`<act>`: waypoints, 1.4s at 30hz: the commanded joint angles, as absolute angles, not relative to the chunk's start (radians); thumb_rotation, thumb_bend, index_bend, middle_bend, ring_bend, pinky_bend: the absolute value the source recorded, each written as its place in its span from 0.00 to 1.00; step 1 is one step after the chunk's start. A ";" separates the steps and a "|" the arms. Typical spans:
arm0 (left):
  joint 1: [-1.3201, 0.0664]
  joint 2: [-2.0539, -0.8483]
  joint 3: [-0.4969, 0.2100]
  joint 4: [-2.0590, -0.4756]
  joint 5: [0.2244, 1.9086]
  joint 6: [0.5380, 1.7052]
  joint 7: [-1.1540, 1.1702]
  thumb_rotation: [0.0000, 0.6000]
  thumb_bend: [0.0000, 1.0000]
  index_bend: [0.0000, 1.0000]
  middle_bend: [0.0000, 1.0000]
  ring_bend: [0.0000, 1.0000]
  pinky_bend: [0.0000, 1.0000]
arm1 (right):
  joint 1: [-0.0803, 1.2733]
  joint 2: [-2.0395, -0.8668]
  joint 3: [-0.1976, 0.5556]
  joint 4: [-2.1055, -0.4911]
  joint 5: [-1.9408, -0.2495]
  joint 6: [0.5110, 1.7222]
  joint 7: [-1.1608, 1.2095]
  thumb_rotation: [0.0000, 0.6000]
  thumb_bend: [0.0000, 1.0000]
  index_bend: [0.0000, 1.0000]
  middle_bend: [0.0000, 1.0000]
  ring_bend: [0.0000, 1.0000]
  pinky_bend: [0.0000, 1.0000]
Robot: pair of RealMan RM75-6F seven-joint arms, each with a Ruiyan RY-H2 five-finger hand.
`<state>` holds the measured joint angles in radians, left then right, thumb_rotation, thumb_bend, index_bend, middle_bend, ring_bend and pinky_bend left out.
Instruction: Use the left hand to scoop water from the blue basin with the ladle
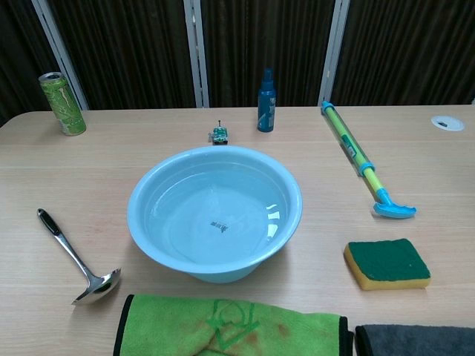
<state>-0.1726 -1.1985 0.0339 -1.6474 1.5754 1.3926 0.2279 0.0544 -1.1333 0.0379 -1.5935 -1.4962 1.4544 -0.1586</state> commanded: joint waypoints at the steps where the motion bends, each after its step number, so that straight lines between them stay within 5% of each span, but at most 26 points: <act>1: -0.174 -1.200 0.033 -1.647 1.571 1.387 0.228 1.00 0.23 0.06 0.00 0.00 0.00 | 0.054 -1.133 0.038 -1.593 -1.495 1.455 -0.156 1.00 0.00 0.00 0.00 0.00 0.00; 9: -0.195 -1.210 0.028 -1.638 1.555 1.343 0.215 1.00 0.23 0.10 0.00 0.00 0.00 | 0.048 -1.124 0.039 -1.597 -1.497 1.467 -0.135 1.00 0.00 0.00 0.00 0.00 0.00; 17: -0.255 -1.257 -0.007 -1.557 1.511 1.256 0.214 1.00 0.24 0.39 0.00 0.00 0.00 | 0.051 -1.123 0.043 -1.594 -1.487 1.461 -0.125 1.00 0.00 0.00 0.00 0.00 0.00; 23: -0.300 -1.312 -0.007 -1.473 1.510 1.186 0.183 1.00 0.24 0.47 0.00 0.00 0.00 | 0.061 -1.127 0.054 -1.590 -1.460 1.440 -0.129 1.00 0.00 0.00 0.00 0.00 0.00; 42: -0.430 -1.508 -0.037 -1.229 1.433 0.999 0.204 1.00 0.25 0.47 0.00 0.00 0.00 | 0.084 -1.118 0.095 -1.581 -1.351 1.380 -0.126 1.00 0.00 0.00 0.00 0.00 0.00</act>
<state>-0.4236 -1.5015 -0.0365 -1.2354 1.4346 1.0052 0.2051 0.0821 -1.1184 0.0933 -1.5810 -1.3541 1.3833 -0.1241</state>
